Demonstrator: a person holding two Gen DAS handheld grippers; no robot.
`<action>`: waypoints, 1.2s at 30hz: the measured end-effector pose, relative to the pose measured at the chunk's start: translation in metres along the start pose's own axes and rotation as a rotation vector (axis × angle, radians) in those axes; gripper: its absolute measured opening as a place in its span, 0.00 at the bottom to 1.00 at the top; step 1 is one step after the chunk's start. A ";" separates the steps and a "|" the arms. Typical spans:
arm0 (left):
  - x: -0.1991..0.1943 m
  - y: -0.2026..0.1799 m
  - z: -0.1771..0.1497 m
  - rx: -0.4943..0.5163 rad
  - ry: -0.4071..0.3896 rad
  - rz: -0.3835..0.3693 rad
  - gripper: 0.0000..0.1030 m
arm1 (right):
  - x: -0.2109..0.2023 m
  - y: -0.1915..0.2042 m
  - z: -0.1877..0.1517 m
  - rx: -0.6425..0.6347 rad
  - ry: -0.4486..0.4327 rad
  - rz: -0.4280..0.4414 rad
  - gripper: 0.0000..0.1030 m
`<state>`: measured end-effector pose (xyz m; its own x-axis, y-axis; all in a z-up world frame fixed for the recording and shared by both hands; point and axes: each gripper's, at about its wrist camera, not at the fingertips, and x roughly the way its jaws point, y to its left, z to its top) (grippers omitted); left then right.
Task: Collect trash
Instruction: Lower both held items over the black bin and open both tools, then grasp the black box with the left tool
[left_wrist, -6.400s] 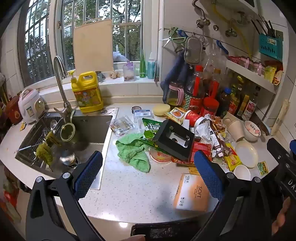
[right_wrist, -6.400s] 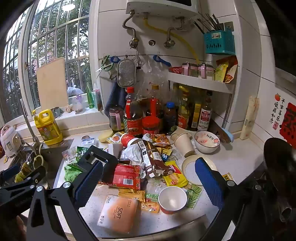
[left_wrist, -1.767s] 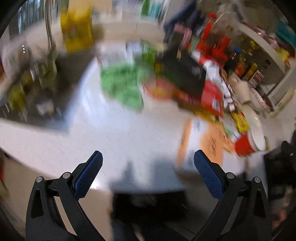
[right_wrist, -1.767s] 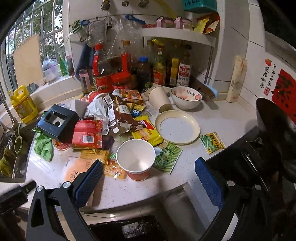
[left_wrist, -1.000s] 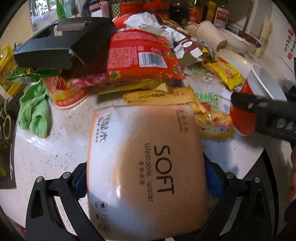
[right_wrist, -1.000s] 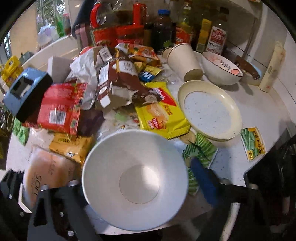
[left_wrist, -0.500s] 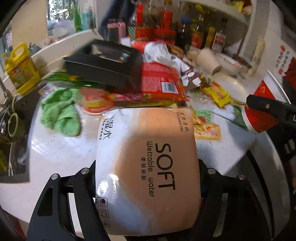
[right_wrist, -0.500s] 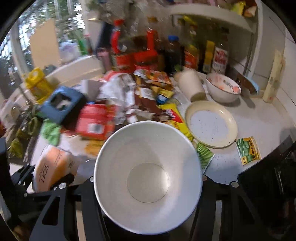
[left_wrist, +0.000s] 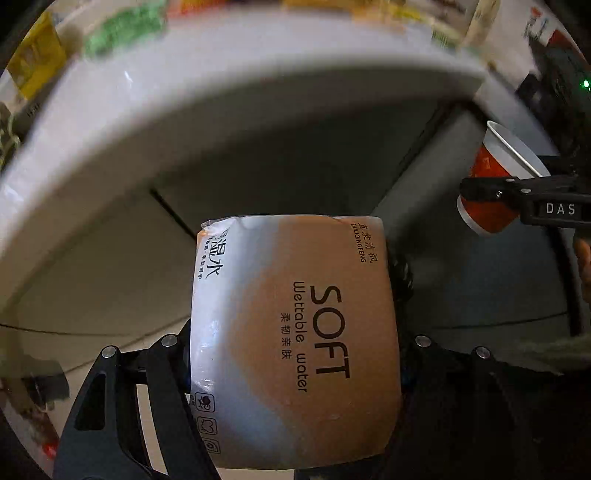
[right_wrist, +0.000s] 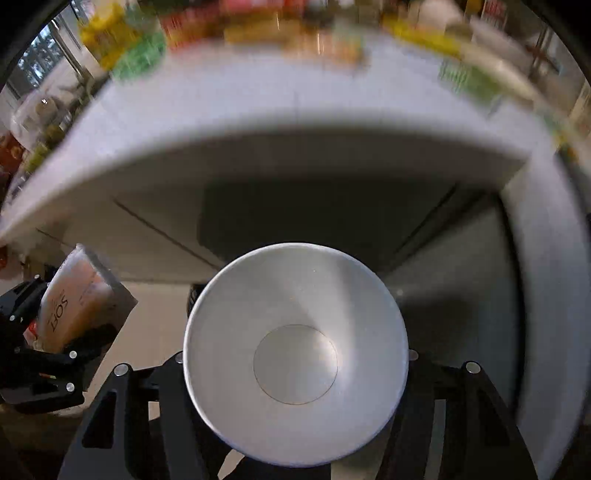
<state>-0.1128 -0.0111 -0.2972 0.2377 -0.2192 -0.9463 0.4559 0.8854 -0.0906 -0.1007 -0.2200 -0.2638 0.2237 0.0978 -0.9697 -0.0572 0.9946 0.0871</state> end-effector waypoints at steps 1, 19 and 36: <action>0.013 0.001 -0.004 -0.002 0.013 0.003 0.69 | 0.012 -0.001 -0.003 0.001 0.011 -0.013 0.60; 0.066 0.029 -0.003 -0.171 0.126 -0.142 0.90 | 0.035 -0.015 -0.015 0.007 0.018 -0.044 0.94; -0.128 0.068 0.163 -0.263 -0.458 -0.023 0.93 | -0.144 0.011 0.174 -0.018 -0.542 0.097 0.95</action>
<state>0.0277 0.0101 -0.1313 0.6072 -0.3441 -0.7162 0.2485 0.9384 -0.2401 0.0355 -0.2166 -0.0833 0.6851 0.1985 -0.7009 -0.1183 0.9797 0.1618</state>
